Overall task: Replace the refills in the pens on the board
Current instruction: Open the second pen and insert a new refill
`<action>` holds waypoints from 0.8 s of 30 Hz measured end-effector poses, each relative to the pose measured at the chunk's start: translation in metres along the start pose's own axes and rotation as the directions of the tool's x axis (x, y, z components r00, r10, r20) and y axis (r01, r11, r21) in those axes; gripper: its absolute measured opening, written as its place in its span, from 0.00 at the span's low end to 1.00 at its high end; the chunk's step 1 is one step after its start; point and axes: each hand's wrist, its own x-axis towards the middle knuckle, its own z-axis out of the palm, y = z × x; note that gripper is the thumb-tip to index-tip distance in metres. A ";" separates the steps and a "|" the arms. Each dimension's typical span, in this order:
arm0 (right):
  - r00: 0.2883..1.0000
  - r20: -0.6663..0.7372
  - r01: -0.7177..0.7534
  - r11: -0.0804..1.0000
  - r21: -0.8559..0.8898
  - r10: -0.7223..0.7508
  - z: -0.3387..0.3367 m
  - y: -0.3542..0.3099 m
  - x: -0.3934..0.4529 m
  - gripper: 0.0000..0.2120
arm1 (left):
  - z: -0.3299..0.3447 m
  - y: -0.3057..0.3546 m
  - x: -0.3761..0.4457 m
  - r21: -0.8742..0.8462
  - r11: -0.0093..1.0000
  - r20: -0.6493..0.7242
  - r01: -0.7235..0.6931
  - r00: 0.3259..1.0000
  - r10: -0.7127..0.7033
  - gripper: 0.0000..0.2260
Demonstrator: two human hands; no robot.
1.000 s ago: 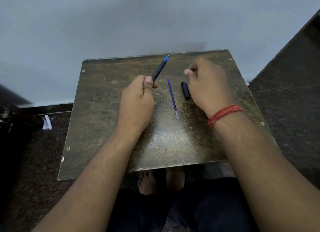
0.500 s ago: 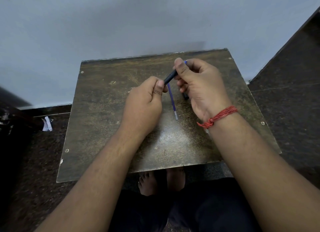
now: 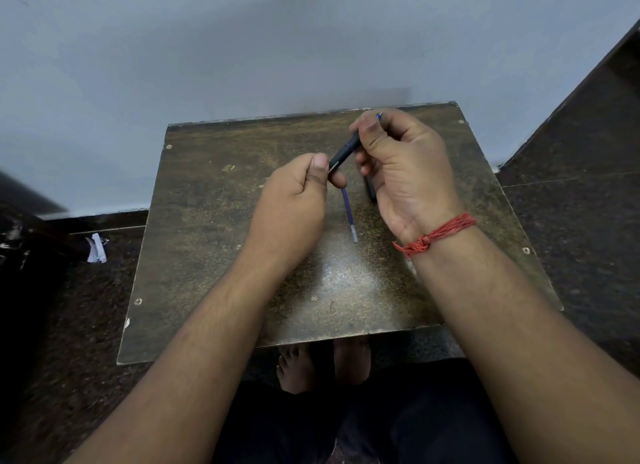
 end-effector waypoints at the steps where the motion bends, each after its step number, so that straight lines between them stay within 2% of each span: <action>1: 1.000 0.017 0.002 1.000 0.003 -0.002 -0.001 0.000 0.001 0.11 | 0.000 -0.001 0.000 -0.028 0.999 0.008 0.020 1.000 -0.019 0.17; 5: 0.998 0.053 -0.032 0.995 -0.097 0.037 -0.006 0.006 0.001 0.07 | 0.001 -0.004 -0.003 0.082 0.997 -0.022 0.005 1.000 -0.003 0.16; 8: 0.999 -0.019 -0.043 0.964 -0.261 0.040 -0.009 0.010 0.000 0.08 | 0.002 -0.007 -0.003 0.181 0.983 -0.059 -0.025 0.998 0.037 0.15; 10: 0.998 -0.054 -0.041 0.951 -0.306 0.026 -0.009 0.010 0.000 0.10 | 0.002 -0.008 -0.002 0.214 0.976 -0.074 -0.041 0.996 0.058 0.14; 14: 0.995 -0.053 -0.091 0.970 -0.223 0.081 -0.009 0.010 -0.001 0.08 | 0.004 -0.009 -0.003 0.232 0.970 -0.060 -0.066 0.995 0.082 0.14; 18: 0.992 0.018 -0.120 0.990 -0.080 0.122 -0.008 0.007 -0.001 0.03 | 0.003 -0.010 -0.003 0.213 0.976 -0.071 -0.048 0.995 0.064 0.15; 21: 0.983 0.056 -0.176 0.984 0.022 0.174 -0.009 0.004 -0.001 0.06 | 0.002 -0.011 -0.003 0.190 0.981 -0.083 -0.033 0.995 0.049 0.15; 24: 0.986 0.030 -0.164 0.986 0.002 0.164 -0.008 0.004 -0.001 0.04 | 0.002 -0.010 -0.003 0.186 0.982 -0.092 -0.027 0.995 0.045 0.15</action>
